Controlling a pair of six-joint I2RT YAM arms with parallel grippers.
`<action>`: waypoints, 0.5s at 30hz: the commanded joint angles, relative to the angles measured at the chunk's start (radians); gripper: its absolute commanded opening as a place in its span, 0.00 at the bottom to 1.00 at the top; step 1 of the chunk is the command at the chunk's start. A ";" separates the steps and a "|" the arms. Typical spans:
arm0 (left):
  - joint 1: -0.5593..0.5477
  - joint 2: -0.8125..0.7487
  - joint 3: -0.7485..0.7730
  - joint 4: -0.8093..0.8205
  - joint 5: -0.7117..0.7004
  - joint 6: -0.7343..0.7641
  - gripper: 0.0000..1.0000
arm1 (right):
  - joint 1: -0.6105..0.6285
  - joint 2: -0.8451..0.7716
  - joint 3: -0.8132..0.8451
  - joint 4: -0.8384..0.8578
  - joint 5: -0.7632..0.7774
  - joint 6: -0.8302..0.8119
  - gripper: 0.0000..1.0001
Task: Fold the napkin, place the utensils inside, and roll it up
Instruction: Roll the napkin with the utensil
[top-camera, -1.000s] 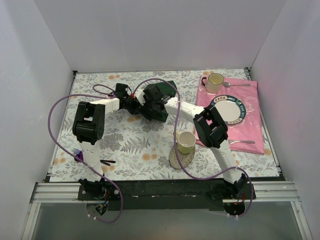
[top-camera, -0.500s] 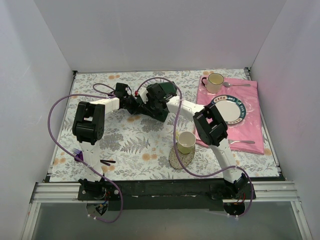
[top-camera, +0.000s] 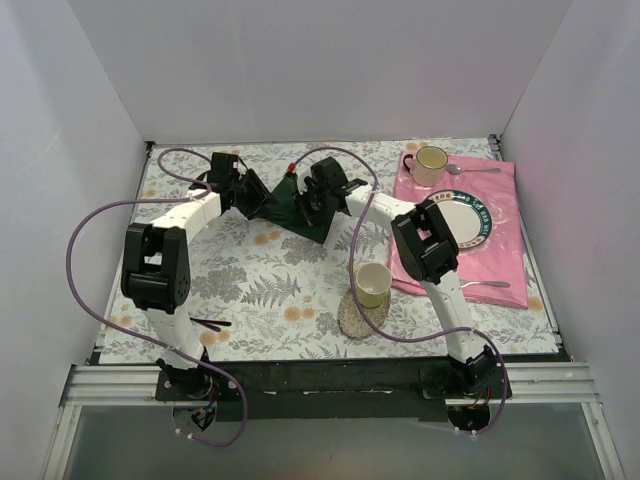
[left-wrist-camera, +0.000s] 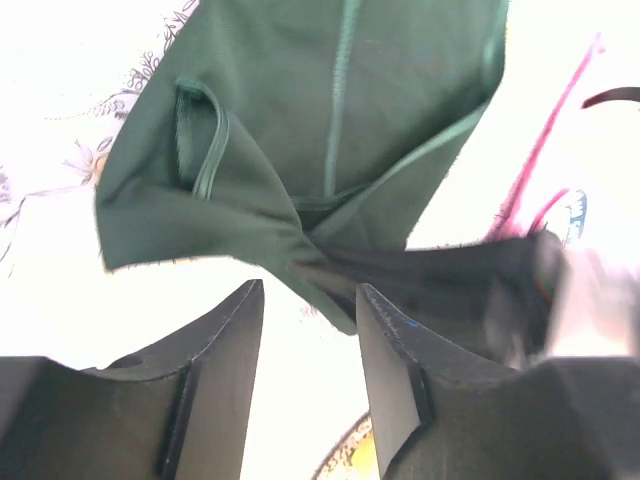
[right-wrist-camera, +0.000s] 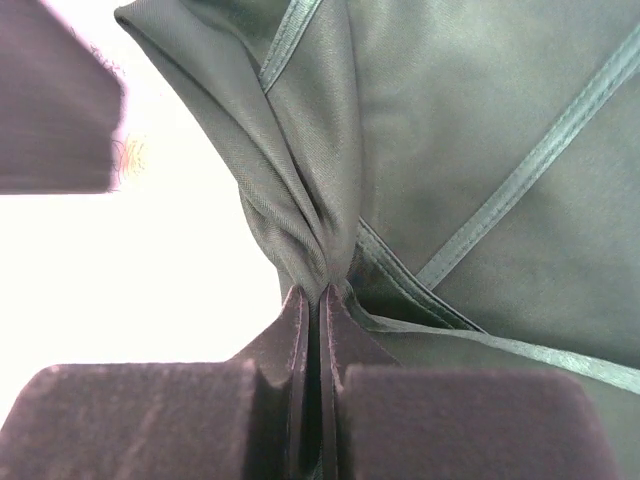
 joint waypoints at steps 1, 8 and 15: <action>0.000 -0.131 -0.044 -0.052 -0.050 0.030 0.43 | -0.043 0.081 -0.038 -0.037 -0.213 0.186 0.01; -0.018 -0.163 -0.165 0.006 -0.001 -0.102 0.55 | -0.084 0.133 -0.070 0.059 -0.384 0.379 0.01; -0.030 -0.070 -0.219 0.128 0.038 -0.245 0.54 | -0.104 0.141 -0.145 0.222 -0.471 0.560 0.01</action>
